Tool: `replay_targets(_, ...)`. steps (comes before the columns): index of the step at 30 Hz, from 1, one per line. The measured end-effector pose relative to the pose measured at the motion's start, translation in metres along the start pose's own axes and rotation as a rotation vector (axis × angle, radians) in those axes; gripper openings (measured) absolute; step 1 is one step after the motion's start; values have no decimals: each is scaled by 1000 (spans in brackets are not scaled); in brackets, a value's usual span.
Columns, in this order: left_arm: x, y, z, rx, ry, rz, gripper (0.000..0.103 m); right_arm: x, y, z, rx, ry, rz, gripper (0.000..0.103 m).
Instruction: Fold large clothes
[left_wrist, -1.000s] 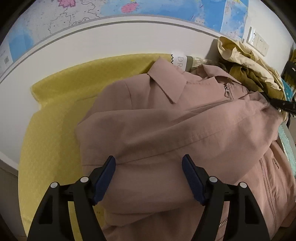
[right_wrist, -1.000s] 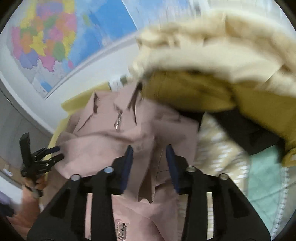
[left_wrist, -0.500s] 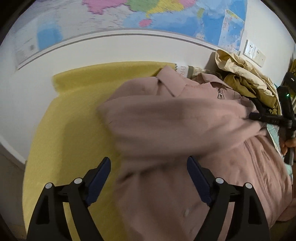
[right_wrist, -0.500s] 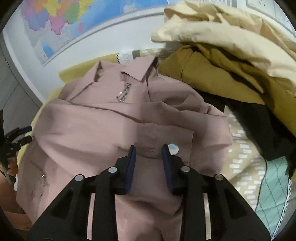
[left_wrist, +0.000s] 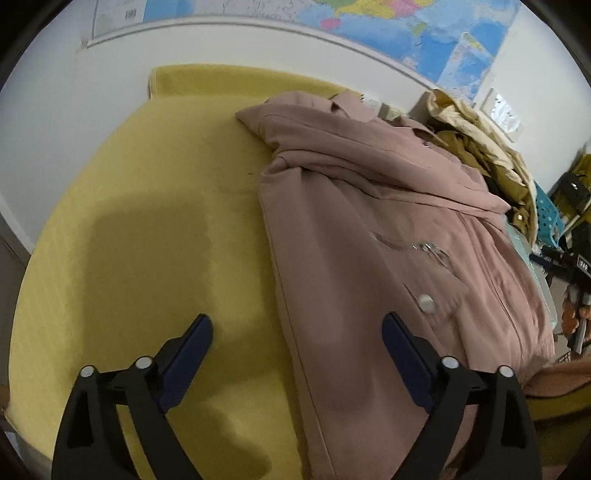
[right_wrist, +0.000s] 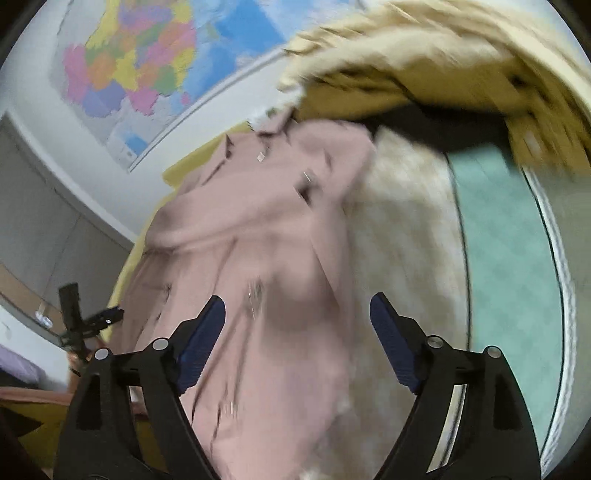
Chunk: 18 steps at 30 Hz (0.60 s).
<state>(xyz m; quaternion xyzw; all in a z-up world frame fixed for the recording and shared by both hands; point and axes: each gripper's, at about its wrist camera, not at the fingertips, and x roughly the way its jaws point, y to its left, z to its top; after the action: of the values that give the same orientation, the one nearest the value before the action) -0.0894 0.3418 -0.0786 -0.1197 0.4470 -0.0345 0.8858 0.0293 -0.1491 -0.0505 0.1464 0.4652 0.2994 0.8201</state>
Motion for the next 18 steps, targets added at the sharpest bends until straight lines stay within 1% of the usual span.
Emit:
replay_targets(2, -6, -3, -9, -1, 6, -50, 95, -8, -10, -19, 51, 16, 27, 83)
replay_targets(4, -9, -7, -16, -6, 24, -100, 96, -12, -13, -34, 74, 36, 49, 83)
replay_targets(6, -12, -13, -24, -2, 42, -167, 96, -11, -8, -51, 66, 70, 61, 83)
replay_targets(8, -14, -22, -30, 15, 60, -204, 96, -7, -1, -59, 47, 99, 75, 84)
replay_targets(9, -13, -27, -33, 27, 73, -229, 96, -5, 5, -65, 24, 100, 70, 87)
replay_targets(10, -13, -31, -35, 36, 77, -240, 96, -5, 9, -68, 6, 96, 69, 90)
replay_targets(12, -12, -40, -40, 39, 85, -282, 96, -2, 17, -73, -7, 111, 110, 90)
replay_targets(14, -10, -45, -41, 20, 80, -330, 96, 3, 23, -76, -22, 126, 154, 91)
replay_targets(16, -7, -48, -41, 6, 75, -362, 96, 9, 32, -78, -39, 124, 182, 94)
replay_targets(18, -4, -51, -39, -7, 75, -392, 96, 16, 36, -77, -33, 132, 238, 94)
